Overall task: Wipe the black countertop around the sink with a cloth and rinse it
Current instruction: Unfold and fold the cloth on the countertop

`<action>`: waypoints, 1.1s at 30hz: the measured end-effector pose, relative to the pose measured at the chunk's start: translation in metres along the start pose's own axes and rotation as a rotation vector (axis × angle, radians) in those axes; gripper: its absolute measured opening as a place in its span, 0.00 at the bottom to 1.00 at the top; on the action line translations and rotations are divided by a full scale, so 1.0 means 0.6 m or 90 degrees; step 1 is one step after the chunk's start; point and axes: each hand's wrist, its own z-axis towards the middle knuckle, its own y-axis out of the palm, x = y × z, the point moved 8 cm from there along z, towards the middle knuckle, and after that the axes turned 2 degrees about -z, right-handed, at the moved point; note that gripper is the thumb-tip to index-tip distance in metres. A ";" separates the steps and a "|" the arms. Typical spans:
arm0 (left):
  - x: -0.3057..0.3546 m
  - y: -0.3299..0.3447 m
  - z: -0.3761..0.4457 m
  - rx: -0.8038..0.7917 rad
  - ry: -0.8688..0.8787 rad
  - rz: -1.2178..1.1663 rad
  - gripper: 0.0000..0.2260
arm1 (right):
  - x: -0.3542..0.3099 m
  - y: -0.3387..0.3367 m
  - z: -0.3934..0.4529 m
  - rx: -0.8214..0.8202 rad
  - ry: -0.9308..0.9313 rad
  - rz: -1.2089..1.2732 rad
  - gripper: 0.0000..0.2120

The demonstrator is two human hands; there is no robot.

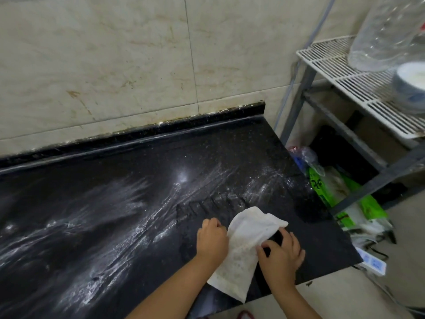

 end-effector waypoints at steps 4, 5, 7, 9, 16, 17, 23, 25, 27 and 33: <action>0.013 0.002 -0.009 -0.013 0.005 -0.012 0.12 | 0.006 -0.023 -0.015 0.076 -0.080 -0.035 0.16; 0.019 0.002 -0.011 -0.018 0.003 -0.022 0.11 | 0.011 -0.031 -0.013 0.068 -0.083 -0.043 0.15; 0.027 0.003 -0.016 -0.020 -0.007 -0.047 0.09 | 0.024 -0.041 -0.011 0.014 -0.044 -0.077 0.10; 0.039 0.007 -0.018 -0.028 -0.007 -0.057 0.12 | 0.033 -0.055 -0.004 0.029 -0.046 -0.069 0.14; 0.075 0.023 -0.016 -0.094 -0.018 -0.162 0.16 | 0.051 -0.061 -0.005 0.024 0.024 0.041 0.08; 0.076 0.023 -0.014 -0.095 -0.027 -0.184 0.16 | 0.057 -0.059 -0.002 0.021 0.025 0.058 0.08; 0.063 0.030 -0.010 -0.094 -0.103 -0.295 0.14 | 0.062 -0.044 0.004 0.028 0.006 0.149 0.15; 0.055 0.019 -0.010 -0.076 -0.104 -0.355 0.13 | 0.058 -0.050 0.007 0.037 -0.005 0.158 0.15; 0.046 -0.008 -0.011 -0.045 -0.088 -0.416 0.13 | 0.044 -0.069 0.013 0.067 -0.036 0.183 0.14; 0.027 -0.123 -0.013 0.056 0.004 -0.442 0.12 | -0.047 -0.149 0.040 0.214 -0.263 0.222 0.11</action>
